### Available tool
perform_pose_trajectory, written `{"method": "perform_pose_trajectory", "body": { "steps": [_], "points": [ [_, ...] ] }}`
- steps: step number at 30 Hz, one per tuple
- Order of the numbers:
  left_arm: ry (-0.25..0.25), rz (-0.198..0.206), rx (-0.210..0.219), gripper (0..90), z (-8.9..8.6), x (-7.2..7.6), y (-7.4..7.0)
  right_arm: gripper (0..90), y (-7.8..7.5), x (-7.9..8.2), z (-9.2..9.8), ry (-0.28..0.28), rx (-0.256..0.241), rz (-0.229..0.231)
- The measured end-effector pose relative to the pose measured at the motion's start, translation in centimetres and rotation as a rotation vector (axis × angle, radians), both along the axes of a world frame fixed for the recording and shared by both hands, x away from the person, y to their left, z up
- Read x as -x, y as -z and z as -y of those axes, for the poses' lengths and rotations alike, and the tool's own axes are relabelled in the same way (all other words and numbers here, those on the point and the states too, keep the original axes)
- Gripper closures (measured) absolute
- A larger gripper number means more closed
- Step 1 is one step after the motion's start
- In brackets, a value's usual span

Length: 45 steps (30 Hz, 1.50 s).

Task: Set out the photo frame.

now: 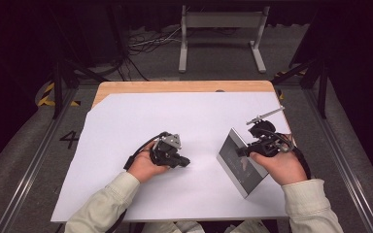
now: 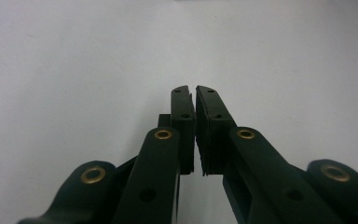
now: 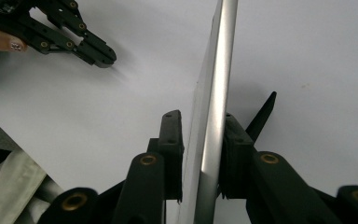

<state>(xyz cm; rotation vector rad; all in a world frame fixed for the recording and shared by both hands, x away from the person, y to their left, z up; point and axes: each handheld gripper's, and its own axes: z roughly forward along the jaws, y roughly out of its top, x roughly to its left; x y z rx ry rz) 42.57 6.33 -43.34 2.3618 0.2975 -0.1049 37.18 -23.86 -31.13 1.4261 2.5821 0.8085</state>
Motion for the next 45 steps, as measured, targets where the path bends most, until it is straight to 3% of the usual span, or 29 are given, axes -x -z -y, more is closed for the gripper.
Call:
{"method": "perform_pose_trajectory", "body": {
  "steps": [22,45],
  "points": [
    [0.008,-0.005,0.001,85.7,0.2,0.1,-0.1,82.4,0.1,0.1,-0.4,0.047,0.036,-0.015],
    [-0.008,0.0,-0.001,85.9,-0.5,0.2,-0.2,83.8,-0.8,-1.2,-0.3,0.028,0.076,-0.065]
  ]
}}
